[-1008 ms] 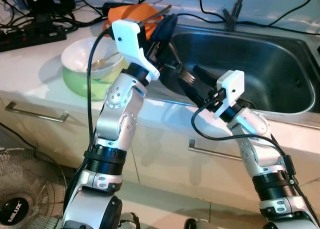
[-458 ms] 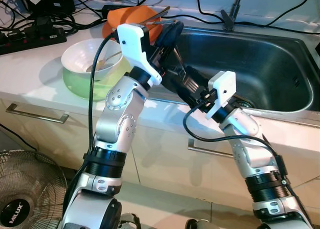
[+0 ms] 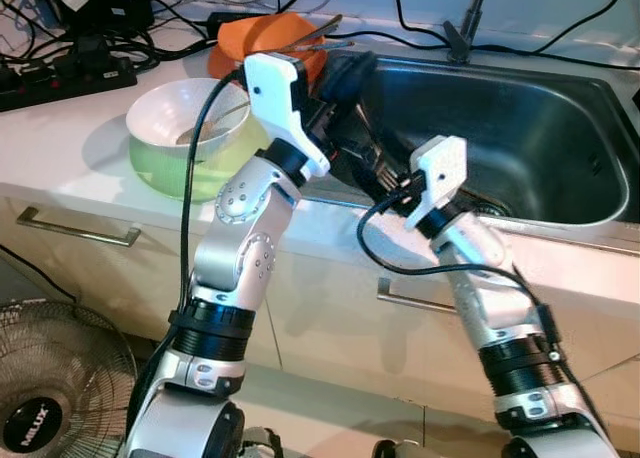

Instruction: Kitchen organization

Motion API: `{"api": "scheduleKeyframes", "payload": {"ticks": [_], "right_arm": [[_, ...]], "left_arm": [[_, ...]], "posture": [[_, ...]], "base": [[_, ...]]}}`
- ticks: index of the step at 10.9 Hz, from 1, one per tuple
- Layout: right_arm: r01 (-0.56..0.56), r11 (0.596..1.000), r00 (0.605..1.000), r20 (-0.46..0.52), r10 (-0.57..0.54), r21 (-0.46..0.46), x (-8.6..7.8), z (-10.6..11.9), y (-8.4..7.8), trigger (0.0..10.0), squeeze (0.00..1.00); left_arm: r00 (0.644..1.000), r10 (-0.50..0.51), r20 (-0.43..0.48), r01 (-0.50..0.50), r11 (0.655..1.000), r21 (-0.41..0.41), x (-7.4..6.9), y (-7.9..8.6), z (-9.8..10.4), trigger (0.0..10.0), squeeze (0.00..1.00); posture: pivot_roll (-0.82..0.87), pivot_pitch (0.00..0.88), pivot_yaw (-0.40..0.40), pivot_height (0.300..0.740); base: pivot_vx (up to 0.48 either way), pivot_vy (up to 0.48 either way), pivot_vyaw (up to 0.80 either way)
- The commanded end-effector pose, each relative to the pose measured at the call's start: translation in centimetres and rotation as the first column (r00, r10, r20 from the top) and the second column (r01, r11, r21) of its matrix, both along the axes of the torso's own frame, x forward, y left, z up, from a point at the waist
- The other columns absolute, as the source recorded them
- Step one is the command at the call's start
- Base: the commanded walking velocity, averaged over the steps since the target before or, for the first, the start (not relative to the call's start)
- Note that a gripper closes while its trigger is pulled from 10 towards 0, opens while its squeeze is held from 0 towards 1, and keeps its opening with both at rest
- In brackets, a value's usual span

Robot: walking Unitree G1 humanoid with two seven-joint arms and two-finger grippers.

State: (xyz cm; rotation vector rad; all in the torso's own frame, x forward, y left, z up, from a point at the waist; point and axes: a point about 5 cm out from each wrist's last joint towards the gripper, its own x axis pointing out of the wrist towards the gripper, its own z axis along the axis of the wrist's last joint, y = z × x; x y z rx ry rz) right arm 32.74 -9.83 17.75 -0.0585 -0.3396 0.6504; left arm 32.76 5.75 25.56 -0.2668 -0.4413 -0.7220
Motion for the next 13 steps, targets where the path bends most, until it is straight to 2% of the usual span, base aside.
{"api": "scheduleKeyframes", "payload": {"ticks": [1, 2, 12, 13], "right_arm": [[0.005, 1.000, 1.000, 0.021, -0.006, 0.005, 0.21, 0.49, 0.14, 9.0, 0.00], [0.009, 1.000, 1.000, 0.022, -0.009, 0.002, 0.27, 0.47, 0.13, 0.0, 0.00], [0.067, 0.998, 0.997, 0.031, -0.067, 0.004, 1.00, 0.37, -0.43, 0.0, 0.00], [0.077, 0.997, 0.996, 0.035, -0.077, 0.005, 1.10, 0.44, -0.57, 0.0, 0.00]], "left_arm": [[1.000, -0.015, 0.013, 0.015, 1.000, 0.011, -0.29, -0.22, 0.19, 10.0, 0.00], [1.000, -0.015, 0.013, 0.015, 1.000, 0.011, -0.28, -0.22, 0.20, 10.0, 0.00], [0.999, 0.003, 0.036, -0.004, 1.000, 0.028, -0.35, -0.33, 0.42, 10.0, 0.00], [0.999, 0.004, 0.042, -0.005, 1.000, 0.026, -0.35, -0.33, 0.50, 10.0, 1.00]], "posture": [[0.07, 0.041, 0.043, 0.740], [0.07, 0.049, 0.042, 0.740], [0.07, 0.072, 0.038, 0.740], [0.07, 0.072, 0.037, 0.740]], "base": [[0.000, 0.000, 0.00], [0.000, 0.000, 0.00], [0.000, 0.000, 0.00], [0.000, 0.000, 0.00]]}}
